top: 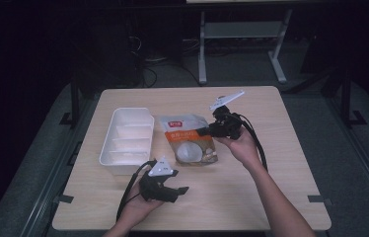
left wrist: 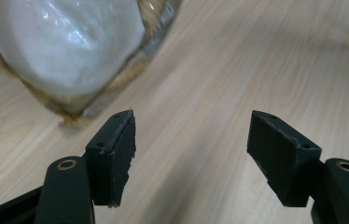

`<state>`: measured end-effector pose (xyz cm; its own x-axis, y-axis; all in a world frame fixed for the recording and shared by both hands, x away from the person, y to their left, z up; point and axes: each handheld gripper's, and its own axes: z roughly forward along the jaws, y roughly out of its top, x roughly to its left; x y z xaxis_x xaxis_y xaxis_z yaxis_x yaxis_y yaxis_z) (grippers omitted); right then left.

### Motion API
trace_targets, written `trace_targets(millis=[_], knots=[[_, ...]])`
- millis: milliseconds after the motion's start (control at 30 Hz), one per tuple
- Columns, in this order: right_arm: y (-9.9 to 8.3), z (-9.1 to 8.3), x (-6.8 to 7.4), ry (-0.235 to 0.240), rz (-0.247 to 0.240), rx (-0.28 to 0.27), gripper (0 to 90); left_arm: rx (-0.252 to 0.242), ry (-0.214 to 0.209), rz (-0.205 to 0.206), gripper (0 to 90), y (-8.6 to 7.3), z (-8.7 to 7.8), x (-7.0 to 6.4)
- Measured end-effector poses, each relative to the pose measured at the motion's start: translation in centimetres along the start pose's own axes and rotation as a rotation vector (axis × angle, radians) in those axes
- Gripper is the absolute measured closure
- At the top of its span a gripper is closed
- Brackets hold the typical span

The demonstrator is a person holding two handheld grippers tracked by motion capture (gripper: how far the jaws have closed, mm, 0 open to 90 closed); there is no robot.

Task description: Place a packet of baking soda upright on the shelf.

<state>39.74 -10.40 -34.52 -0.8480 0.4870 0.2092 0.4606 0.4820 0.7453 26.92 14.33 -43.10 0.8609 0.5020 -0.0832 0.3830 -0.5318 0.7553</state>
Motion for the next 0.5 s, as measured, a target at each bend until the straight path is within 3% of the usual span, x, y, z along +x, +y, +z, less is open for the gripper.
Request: trace_targets(millis=[233, 500], knots=[[1.6, -0.3, 0.6, -0.044, -0.033, -0.017, 90.0, -0.037, -0.009, 0.012, 29.1, -0.6, -0.9, -0.4], [2.5, -0.2, -0.1, -0.04, -0.01, -0.042, 90.0, -0.05, -0.018, 0.014, 27.9, -0.8, -0.9, -0.3]])
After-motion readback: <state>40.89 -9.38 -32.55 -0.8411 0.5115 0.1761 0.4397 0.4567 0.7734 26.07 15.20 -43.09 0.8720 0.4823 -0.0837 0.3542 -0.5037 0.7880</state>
